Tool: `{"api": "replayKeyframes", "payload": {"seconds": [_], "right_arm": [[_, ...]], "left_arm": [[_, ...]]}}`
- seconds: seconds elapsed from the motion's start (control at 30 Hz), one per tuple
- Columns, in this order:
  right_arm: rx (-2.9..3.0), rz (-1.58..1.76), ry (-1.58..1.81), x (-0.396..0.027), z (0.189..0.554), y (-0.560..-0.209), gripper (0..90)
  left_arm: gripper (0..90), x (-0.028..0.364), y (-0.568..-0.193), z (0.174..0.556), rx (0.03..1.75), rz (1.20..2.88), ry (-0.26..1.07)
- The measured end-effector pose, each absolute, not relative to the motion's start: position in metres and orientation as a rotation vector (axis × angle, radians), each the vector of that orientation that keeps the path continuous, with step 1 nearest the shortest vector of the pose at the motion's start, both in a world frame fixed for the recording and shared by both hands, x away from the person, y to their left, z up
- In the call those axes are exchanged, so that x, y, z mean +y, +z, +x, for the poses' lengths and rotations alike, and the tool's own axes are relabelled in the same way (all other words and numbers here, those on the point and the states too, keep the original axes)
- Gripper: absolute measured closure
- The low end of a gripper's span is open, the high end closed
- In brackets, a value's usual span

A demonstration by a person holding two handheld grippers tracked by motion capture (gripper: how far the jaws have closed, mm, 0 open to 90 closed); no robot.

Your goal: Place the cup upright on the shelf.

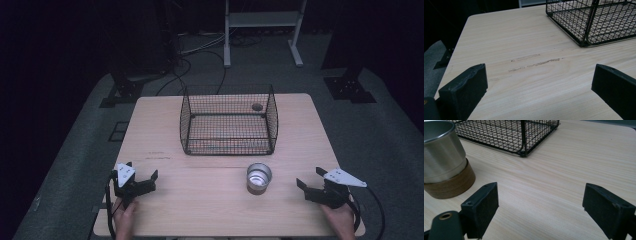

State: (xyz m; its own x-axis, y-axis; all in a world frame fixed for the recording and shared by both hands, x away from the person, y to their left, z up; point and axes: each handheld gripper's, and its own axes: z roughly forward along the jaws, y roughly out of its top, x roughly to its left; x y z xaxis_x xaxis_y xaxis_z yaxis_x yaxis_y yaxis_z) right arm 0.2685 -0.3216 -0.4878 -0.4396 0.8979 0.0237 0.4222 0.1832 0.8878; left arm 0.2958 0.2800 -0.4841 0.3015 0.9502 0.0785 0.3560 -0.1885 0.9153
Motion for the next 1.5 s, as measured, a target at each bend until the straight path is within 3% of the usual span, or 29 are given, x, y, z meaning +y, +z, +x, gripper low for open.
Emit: {"api": "replayKeyframes", "payload": {"seconds": [1.5], "right_arm": [[2.199,0.975,1.266,-0.284,0.265,-0.462,12.5]], "left_arm": [[0.0,0.279,-0.484,0.295,1.176,1.726,0.882]]}}
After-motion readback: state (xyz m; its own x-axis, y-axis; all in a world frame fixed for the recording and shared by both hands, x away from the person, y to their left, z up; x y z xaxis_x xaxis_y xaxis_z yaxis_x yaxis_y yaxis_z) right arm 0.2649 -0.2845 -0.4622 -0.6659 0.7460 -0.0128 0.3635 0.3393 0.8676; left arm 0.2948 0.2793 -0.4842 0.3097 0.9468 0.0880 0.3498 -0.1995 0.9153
